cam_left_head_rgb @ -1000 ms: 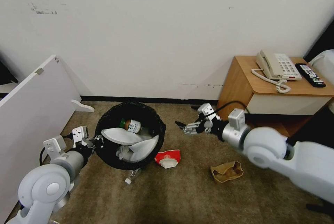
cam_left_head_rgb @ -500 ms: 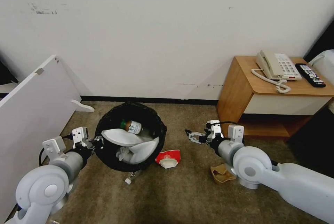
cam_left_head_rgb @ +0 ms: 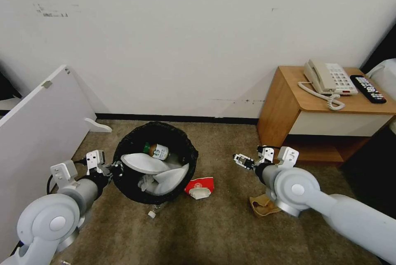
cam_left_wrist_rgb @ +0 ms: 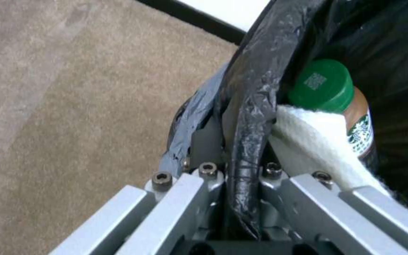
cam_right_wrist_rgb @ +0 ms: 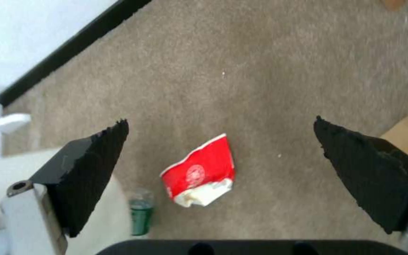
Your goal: Pick up the trash bin and place the garbage on the floor into it.
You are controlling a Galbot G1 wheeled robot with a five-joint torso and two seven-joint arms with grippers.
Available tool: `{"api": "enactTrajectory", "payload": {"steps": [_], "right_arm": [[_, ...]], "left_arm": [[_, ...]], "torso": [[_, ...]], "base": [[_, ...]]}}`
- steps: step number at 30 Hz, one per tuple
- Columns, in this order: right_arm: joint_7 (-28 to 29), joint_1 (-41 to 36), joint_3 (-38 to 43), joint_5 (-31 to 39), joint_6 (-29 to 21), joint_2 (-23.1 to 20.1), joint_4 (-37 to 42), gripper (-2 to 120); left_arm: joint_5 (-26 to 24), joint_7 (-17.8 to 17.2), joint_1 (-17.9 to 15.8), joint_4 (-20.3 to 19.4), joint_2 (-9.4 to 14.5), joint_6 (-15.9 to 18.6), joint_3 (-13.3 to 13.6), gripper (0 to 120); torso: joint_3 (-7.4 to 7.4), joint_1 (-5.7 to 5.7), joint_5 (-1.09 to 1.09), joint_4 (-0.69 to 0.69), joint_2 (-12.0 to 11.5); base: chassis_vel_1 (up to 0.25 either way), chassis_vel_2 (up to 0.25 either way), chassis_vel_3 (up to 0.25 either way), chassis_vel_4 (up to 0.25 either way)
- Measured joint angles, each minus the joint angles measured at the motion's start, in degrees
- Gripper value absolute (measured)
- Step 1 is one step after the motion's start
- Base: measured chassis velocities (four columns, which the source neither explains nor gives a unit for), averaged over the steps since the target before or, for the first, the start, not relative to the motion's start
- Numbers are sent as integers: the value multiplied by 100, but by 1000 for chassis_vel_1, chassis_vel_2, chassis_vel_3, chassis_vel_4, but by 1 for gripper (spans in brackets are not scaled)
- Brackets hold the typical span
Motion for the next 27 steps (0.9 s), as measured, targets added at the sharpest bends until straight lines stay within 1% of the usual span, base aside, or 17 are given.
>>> {"api": "enactTrajectory", "payload": {"steps": [2, 3, 4, 6, 8, 13, 18, 20, 21, 22, 23, 24, 26, 27], "right_arm": [[55, 3, 37, 75, 16, 17, 5, 100], [254, 8, 147, 284, 70, 72, 9, 100], [254, 8, 147, 284, 70, 72, 9, 100], [434, 14, 221, 587, 187, 101, 12, 100], [522, 14, 242, 676, 234, 127, 22, 100], [724, -30, 314, 834, 313, 192, 10, 100], [733, -139, 314, 726, 260, 96, 25, 100], [485, -294, 121, 200, -89, -279, 139, 100], [485, -294, 121, 200, -89, -279, 139, 100], [306, -407, -41, -129, -327, -548, 219, 100], [220, -466, -83, -226, -456, -667, 262, 100], [220, -466, -83, -226, -456, -667, 262, 100], [-183, -572, -268, -639, -888, -1081, 348, 100], [-183, -572, -268, -639, -888, -1081, 348, 100]], "left_arm": [[0, 0, 5, 4, 0, 0, 2, 1], [-3, -1, 22, 12, -1, 0, 6, 1], [-3, -1, 22, 12, -1, 0, 6, 1], [-17, -11, 45, 16, 10, 0, 14, 1], [-35, -16, 50, 20, 26, 0, 14, 1], [-100, -30, 53, 65, 64, 0, -8, 1], [-104, -33, 45, 86, 69, 0, 13, 1], [-102, -33, 38, 115, 60, 0, 52, 1], [-102, -33, 38, 115, 60, 0, 52, 1], [-76, -22, 29, 146, 49, -1, 86, 1], [-63, -12, 24, 158, 43, -1, 100, 1], [-63, -12, 24, 158, 43, -1, 100, 1], [-3, 48, 2, 202, 7, -8, 114, 1], [-3, 48, 2, 202, 7, -8, 114, 1]], "torso": [[0, 0, 0, 0, 0], [0, 0, 0, 0, 0], [0, 0, 0, 0, 0], [0, 0, 0, 0, 0], [0, 0, 0, 0, 0], [0, 0, 0, 0, 0], [0, 0, 2, 1, 0], [0, 0, 2, 0, 0], [0, 0, 2, 0, 0], [0, 0, 0, -1, 0], [0, 0, 2, -2, 0], [0, 0, 2, -2, 0], [0, 0, 1, -1, 0], [0, 0, 1, -1, 0]], "base": [[0, 0, 0, 0], [0, 0, 0, 0], [0, 0, 0, 0], [0, 0, 0, 0], [0, 0, 0, 0], [0, 0, 0, 0], [0, 0, 0, 0], [0, 0, 0, 0], [0, 0, 0, 0], [0, 0, 0, 0], [0, 0, 0, 0], [0, 0, 0, 0], [0, 0, 0, 0], [0, 0, 0, 0]]}}
